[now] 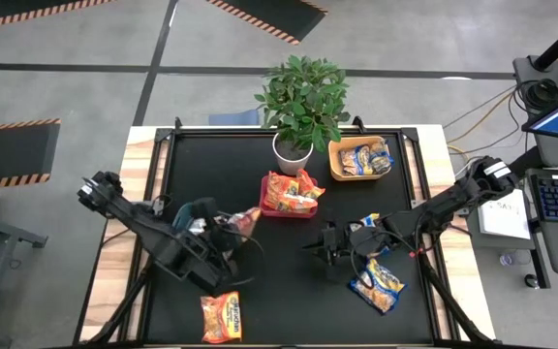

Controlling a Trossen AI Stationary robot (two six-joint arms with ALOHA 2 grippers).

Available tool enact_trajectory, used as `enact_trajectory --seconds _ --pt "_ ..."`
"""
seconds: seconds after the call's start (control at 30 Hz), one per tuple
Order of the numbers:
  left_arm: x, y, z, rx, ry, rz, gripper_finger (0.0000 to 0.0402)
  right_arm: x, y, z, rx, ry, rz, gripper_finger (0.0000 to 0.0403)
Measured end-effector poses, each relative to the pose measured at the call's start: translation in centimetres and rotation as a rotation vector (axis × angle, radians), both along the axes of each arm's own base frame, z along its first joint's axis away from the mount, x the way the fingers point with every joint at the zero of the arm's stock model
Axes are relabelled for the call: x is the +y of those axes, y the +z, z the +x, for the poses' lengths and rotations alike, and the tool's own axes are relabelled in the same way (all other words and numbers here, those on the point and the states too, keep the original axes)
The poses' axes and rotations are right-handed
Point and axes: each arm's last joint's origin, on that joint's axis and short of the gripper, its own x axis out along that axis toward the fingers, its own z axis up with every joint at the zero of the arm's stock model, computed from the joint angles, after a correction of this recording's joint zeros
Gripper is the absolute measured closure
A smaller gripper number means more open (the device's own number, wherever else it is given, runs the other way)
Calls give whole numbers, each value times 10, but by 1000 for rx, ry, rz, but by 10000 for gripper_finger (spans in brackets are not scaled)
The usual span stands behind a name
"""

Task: Sort Maruchan noodles
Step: Put the red noodle pack into the green bin

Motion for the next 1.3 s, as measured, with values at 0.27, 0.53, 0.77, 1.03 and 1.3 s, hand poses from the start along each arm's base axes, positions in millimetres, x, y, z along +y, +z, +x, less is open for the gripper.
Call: enact_trajectory --seconds 0.27,0.53,0.77,1.03,1.3 --pt "16 26 -22 26 -32 -4 398 0 -1 0 7 0 -3 377" --pt "42 8 -60 13 56 -28 398 0 -1 0 6 -1 -1 377" --pt "67 -30 -100 54 180 -113 398 0 -1 0 6 -1 0 377" --pt "86 -65 -131 97 280 -168 398 0 -1 0 6 -1 -1 377" --pt "82 -83 -126 70 291 -197 394 0 -1 0 7 -2 -1 377"
